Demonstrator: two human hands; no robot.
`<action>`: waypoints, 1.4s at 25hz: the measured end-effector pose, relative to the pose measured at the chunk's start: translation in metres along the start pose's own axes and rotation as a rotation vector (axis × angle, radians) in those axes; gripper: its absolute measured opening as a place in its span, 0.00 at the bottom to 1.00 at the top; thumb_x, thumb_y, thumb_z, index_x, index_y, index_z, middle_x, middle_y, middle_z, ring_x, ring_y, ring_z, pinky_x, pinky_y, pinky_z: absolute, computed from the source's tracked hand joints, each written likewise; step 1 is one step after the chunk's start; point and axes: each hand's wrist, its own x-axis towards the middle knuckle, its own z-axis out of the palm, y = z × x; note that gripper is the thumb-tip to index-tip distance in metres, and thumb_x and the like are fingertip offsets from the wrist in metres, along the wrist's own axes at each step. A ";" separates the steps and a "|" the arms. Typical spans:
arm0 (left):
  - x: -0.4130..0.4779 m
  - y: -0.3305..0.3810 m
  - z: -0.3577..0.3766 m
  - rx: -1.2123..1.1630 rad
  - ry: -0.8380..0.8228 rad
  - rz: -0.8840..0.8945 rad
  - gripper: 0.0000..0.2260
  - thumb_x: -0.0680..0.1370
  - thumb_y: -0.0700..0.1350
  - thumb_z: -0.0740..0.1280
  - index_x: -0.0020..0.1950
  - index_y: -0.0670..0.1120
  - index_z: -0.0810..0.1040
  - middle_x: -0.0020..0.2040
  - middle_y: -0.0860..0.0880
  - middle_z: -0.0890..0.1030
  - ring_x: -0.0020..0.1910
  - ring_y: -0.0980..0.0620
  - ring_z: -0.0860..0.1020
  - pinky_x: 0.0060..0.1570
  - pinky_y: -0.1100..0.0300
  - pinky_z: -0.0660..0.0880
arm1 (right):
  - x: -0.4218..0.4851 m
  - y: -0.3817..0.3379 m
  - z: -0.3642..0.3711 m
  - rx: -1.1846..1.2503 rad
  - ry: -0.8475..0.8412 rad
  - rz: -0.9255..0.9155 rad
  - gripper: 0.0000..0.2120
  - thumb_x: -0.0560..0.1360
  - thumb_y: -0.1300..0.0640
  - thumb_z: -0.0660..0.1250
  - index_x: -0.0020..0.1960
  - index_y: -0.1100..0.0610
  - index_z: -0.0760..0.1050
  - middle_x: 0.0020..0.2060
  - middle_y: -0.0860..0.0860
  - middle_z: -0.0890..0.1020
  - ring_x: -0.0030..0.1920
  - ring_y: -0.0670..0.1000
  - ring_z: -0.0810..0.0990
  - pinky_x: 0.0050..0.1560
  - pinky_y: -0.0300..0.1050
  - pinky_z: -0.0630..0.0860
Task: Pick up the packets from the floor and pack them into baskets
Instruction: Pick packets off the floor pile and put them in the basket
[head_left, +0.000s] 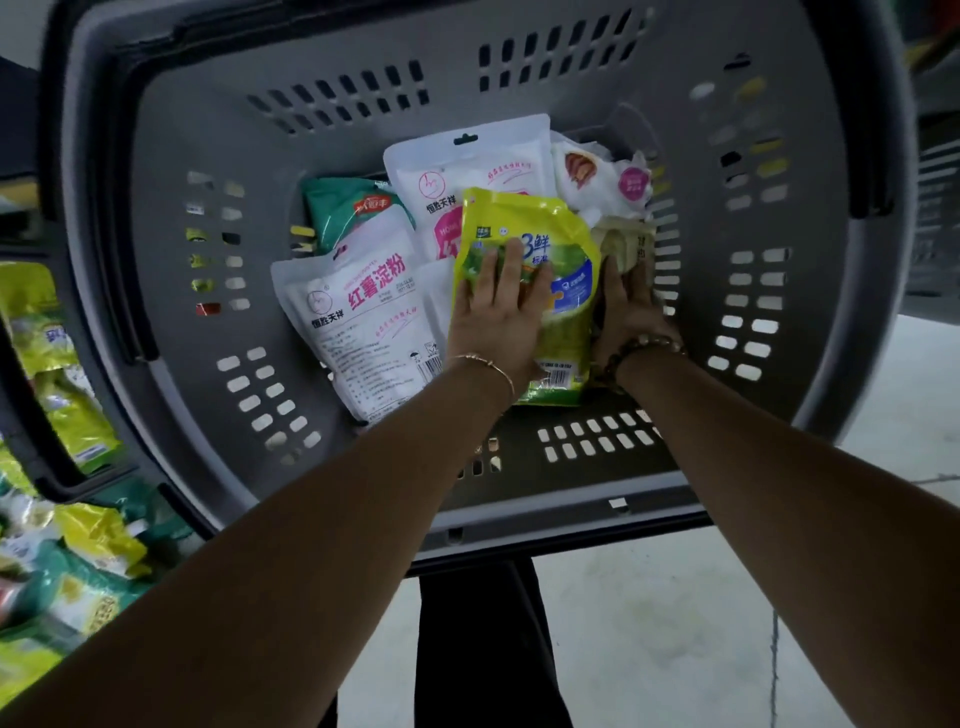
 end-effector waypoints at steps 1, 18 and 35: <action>-0.002 -0.004 -0.008 -0.041 -0.004 0.002 0.41 0.73 0.48 0.70 0.77 0.50 0.46 0.77 0.44 0.40 0.76 0.41 0.44 0.73 0.44 0.52 | -0.005 -0.002 -0.005 0.010 0.022 -0.014 0.44 0.74 0.58 0.65 0.76 0.46 0.37 0.77 0.53 0.45 0.75 0.60 0.50 0.70 0.61 0.60; -0.212 -0.211 -0.115 -0.660 0.702 -0.347 0.20 0.72 0.43 0.64 0.63 0.44 0.75 0.61 0.45 0.77 0.57 0.46 0.75 0.53 0.58 0.71 | -0.174 -0.275 -0.029 0.265 0.429 -0.550 0.25 0.73 0.62 0.65 0.70 0.58 0.66 0.68 0.56 0.69 0.67 0.58 0.68 0.64 0.47 0.66; -0.265 -0.455 0.008 -1.013 0.461 -0.795 0.21 0.75 0.42 0.67 0.68 0.46 0.71 0.65 0.46 0.75 0.62 0.45 0.74 0.60 0.55 0.71 | -0.139 -0.528 0.131 0.435 0.037 -0.168 0.18 0.76 0.59 0.64 0.66 0.59 0.70 0.61 0.56 0.76 0.61 0.56 0.74 0.56 0.43 0.70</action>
